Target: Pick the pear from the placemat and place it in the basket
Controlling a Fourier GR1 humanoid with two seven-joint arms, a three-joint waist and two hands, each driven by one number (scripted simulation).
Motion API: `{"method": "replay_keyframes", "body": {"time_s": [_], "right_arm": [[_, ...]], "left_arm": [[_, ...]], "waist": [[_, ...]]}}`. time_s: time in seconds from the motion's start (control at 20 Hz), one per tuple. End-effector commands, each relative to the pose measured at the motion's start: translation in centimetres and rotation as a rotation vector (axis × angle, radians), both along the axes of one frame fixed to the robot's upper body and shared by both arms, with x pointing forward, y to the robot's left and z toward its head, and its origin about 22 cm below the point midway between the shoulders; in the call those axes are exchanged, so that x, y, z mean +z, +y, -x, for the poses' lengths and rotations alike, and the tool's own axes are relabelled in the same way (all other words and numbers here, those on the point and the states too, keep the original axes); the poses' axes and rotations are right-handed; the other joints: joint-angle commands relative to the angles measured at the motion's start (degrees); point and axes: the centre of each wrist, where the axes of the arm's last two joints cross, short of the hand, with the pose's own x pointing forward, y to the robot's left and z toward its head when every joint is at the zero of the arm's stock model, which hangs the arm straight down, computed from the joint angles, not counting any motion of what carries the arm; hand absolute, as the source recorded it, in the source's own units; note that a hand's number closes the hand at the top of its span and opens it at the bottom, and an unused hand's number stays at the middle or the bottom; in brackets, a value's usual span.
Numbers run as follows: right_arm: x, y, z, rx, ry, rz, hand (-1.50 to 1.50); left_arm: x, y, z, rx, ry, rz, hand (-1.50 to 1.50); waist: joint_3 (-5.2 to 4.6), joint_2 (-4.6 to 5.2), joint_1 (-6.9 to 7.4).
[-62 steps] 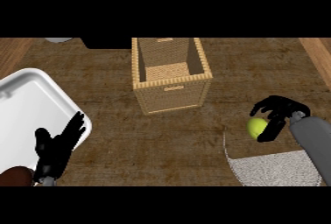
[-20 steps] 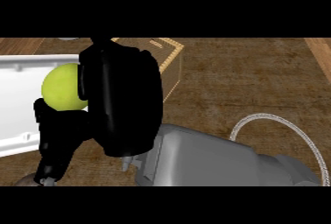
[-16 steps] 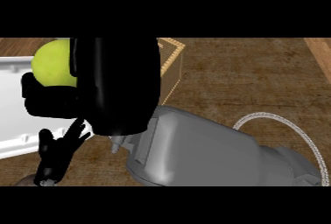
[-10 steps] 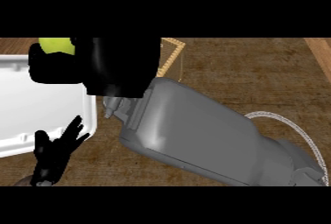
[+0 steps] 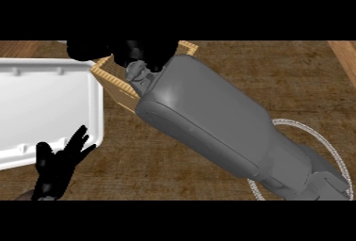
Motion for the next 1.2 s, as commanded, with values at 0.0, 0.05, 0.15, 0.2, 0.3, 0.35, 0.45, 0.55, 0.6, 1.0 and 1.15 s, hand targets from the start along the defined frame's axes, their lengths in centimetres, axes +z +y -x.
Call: {"method": "replay_keyframes", "body": {"time_s": [0.0, 0.05, 0.15, 0.2, 0.3, 0.35, 0.45, 0.55, 0.6, 1.0, 1.15], "right_arm": [[-1.9, -0.9, -1.8, -0.087, 0.1, -0.1, 1.5], [-1.0, -1.3, -2.7, -0.092, 0.12, -0.124, 1.5], [-2.9, -2.3, -3.6, -0.093, 0.129, -0.168, 1.5], [-3.8, -2.6, -3.1, -0.085, 0.132, -0.249, 1.5], [-4.8, -2.9, -3.7, -0.088, 0.128, -0.28, 1.5], [-5.2, -3.3, -4.4, -0.097, 0.111, -0.283, 1.5], [-7.5, -4.0, -4.2, -0.069, 0.139, -0.282, 1.5], [-8.4, -4.8, -5.6, -0.096, 0.115, -0.286, 1.5], [-9.0, -4.0, -4.8, -0.085, 0.134, -0.288, 1.5], [-12.0, -7.3, -7.4, -0.209, 0.197, -0.037, 1.5], [-13.2, -7.7, -7.6, -0.186, 0.18, 0.038, -1.5]], "left_arm": [[-1.6, 1.2, 1.2, 0.024, 0.124, 0.0, 0.0], [-3.0, 0.0, 1.0, 0.026, 0.126, 0.005, 0.0], [-2.3, -0.6, 1.1, 0.018, 0.135, 0.015, 0.0], [-2.2, 0.8, 0.3, 0.008, 0.134, -0.005, 0.0], [-2.3, -1.8, 1.1, 0.015, 0.113, 0.006, 0.0], [-2.2, -0.9, 1.1, -0.001, 0.123, -0.013, 0.0], [-2.4, -0.1, 1.1, 0.015, 0.1, -0.007, 0.0], [-1.9, 0.6, 0.9, 0.004, 0.129, -0.003, 0.0], [-0.6, -0.2, -0.3, 0.005, 0.119, 0.0, 0.0], [-1.0, 1.3, 0.1, 0.039, 0.124, 0.015, 0.0], [-2.5, 0.4, 1.0, 0.011, 0.116, 0.019, 0.0]], "waist": [[-0.61, 0.5, -0.11], [-0.67, 0.82, -0.18], [-0.59, 0.77, 0.03], [-0.62, 0.91, -0.12], [-0.58, 0.77, 0.54], [-0.59, 0.83, 0.46], [-0.59, 0.62, -0.1], [-0.58, 0.88, 0.41], [-0.57, 0.64, 0.35], [-0.58, 0.38, -1.13], [-0.6, 0.52, -0.85]]}}
